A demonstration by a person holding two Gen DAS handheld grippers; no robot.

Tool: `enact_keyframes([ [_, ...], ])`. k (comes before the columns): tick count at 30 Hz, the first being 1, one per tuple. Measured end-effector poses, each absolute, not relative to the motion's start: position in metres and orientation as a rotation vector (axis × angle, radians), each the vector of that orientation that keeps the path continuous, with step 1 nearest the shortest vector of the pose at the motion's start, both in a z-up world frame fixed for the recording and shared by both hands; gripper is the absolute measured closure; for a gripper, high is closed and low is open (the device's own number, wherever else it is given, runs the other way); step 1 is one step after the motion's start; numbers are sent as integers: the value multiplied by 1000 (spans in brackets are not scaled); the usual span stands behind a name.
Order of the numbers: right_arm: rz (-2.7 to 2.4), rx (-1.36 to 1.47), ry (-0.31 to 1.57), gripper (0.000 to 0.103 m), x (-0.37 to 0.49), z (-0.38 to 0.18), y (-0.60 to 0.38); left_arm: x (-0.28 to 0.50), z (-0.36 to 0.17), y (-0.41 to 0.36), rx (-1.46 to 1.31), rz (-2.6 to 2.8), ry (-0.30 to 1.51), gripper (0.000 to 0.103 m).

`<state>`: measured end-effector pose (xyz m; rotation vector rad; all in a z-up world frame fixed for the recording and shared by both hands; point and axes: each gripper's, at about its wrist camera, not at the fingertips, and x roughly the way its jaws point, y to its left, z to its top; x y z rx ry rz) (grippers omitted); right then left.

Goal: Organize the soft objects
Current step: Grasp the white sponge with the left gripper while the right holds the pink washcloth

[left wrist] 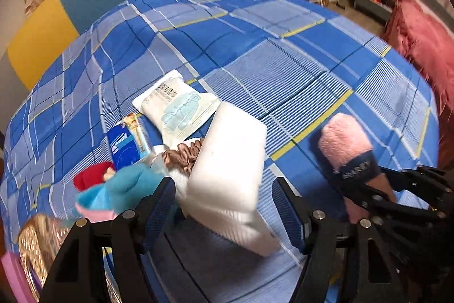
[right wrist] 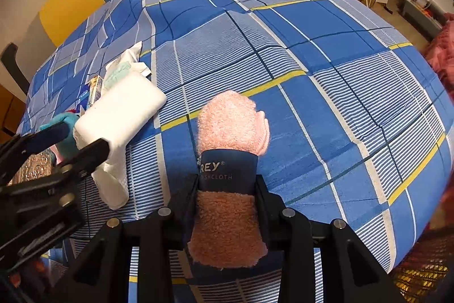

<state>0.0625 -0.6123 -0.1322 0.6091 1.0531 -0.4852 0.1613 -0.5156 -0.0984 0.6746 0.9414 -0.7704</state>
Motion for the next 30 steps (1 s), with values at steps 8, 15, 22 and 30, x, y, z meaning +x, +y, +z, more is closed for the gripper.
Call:
enact_keyframes([
  [8,-479,639,1053,65,61,-133,-614,159,-119,-538,855,-736,849,31],
  [15,-475,641,1053,65,62,-133,-613,153,-122,-533,833,-777,822,52],
  [22,-469,640,1055,65,63,-134,-613,162,-101,-510,653,-807,861,79],
  [30,-468,635,1053,65,63,-134,-613,150,-98,-490,630,-836,867,80],
])
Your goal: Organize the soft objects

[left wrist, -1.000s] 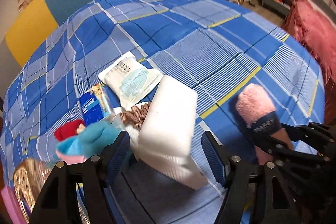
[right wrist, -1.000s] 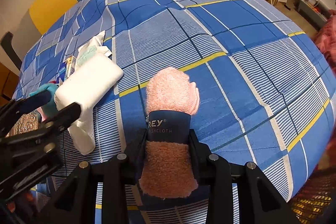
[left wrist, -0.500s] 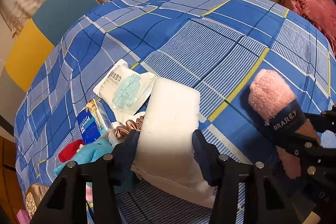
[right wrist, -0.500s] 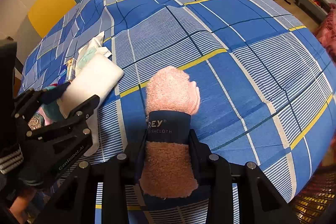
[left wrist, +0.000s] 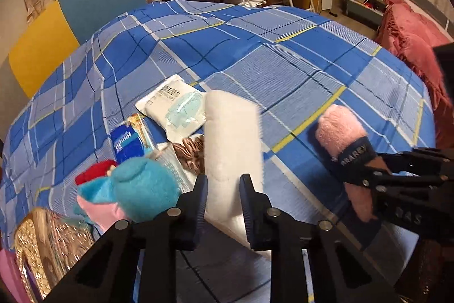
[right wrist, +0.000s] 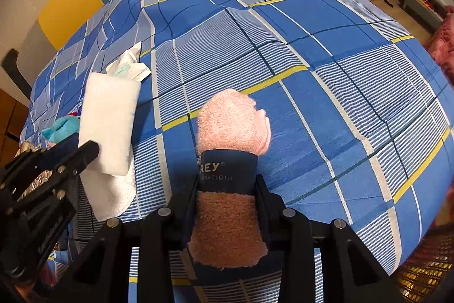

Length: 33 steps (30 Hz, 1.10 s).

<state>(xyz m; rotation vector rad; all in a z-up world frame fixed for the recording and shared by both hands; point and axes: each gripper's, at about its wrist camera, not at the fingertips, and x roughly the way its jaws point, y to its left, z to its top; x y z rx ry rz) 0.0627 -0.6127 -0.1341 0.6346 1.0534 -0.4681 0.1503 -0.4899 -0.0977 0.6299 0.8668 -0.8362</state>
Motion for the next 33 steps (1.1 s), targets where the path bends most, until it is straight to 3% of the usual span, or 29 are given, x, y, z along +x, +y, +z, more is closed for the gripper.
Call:
enact_keyframes([
  [15,-458,654,1053,65,61,-134,-613,92,-113,-411,424,-861,937,80],
  [18,-458,655,1053,65,60,-134,-614,76,-117,-389,381,-852,953,59],
  [23,-467,638,1040,65,58,-129,-614,66,-114,-383,266,-910,1040,53],
  [33,-543,695,1004,65,43,-126,-637,93,-119,-455,58,-833,1330,38],
])
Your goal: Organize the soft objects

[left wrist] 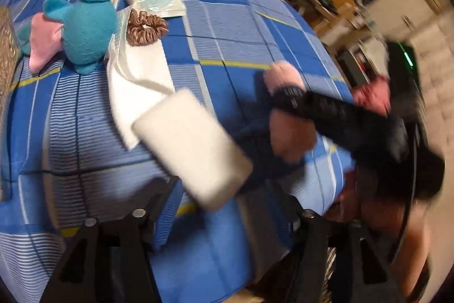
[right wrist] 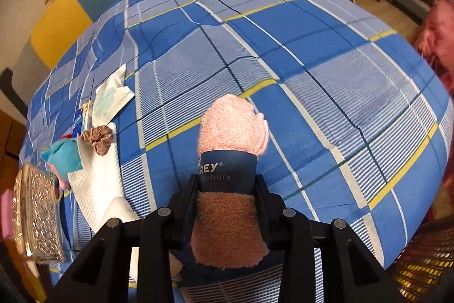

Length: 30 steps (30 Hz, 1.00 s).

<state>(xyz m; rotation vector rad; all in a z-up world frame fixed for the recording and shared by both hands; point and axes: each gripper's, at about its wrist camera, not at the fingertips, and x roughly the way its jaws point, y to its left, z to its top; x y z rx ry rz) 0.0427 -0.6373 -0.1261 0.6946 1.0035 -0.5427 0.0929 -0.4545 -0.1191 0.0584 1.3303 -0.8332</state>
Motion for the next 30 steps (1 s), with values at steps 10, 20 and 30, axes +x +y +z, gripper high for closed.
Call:
enact_keyframes([
  [10,-555,706,981,65,35,-122,-641,100,-132,-504,283,-660,1318,28],
  [20,-521,702,971,65,39,-120,-639,84,-132,-456,155,-799,1283,41],
  [30,-462,659,962,65,49,-116,-624,87,-133,-415,48,-849,1318,84],
])
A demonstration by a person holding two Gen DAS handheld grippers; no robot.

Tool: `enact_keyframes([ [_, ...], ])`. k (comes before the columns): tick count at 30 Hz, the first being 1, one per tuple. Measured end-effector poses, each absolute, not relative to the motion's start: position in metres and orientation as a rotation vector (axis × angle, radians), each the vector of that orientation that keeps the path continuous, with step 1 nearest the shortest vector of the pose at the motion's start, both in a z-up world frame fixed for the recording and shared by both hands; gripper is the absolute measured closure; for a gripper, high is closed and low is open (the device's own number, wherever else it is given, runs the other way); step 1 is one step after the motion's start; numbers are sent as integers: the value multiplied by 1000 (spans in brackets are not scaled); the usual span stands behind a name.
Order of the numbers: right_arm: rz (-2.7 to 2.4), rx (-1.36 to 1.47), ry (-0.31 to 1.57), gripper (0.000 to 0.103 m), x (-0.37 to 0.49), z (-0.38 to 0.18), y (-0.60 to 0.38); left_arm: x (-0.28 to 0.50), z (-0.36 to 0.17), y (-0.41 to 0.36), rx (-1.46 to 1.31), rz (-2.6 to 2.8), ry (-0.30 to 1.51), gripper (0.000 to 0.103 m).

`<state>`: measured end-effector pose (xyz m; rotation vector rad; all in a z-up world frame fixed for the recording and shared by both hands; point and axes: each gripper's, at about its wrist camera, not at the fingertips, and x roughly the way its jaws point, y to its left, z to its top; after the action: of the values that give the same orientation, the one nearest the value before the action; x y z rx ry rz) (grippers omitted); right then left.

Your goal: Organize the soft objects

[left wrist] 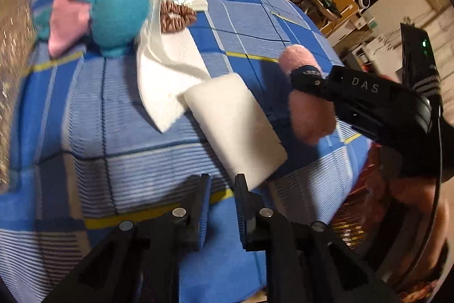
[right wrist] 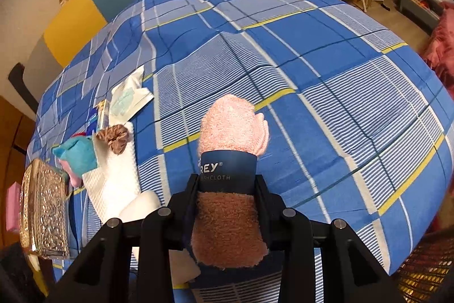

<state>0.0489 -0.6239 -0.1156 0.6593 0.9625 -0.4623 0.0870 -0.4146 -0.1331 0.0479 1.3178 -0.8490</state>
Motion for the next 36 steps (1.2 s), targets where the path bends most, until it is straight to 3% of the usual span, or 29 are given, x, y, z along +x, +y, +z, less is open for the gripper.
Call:
enact_keyframes([
  [1,-462,664,956,65,48,-115,-624,89,-133,-415,19,-831,1323,74],
  [2,-467,666,948,65,47,-114,-624,90,-131,-415,1,-819,1323,55],
  [4,-505,651,927,65,43,-109,-628,95,-127,-428,-6,-763,1333,38],
  [6,-546,640,909,65,38,-104,-634,99,-118,-445,1,-721,1333,34],
  [9,-576,668,884,65,31,-101,-643,100,-104,-475,121,-653,1283,21],
  [16,-591,708,878,65,27,-102,-653,94,-125,-506,371,-581,1258,21],
  [20,-576,688,881,65,31,-102,-648,99,-136,-478,254,-577,1272,21],
  [21,-574,684,881,65,31,-102,-647,99,-135,-473,242,-587,1266,24],
  [22,-570,679,881,65,32,-101,-646,99,-134,-470,222,-615,1267,37],
  [24,-560,678,875,65,33,-101,-644,100,-129,-462,179,-665,1260,43],
  [36,-390,587,869,65,57,-97,-606,90,-87,-381,37,-813,1127,45],
])
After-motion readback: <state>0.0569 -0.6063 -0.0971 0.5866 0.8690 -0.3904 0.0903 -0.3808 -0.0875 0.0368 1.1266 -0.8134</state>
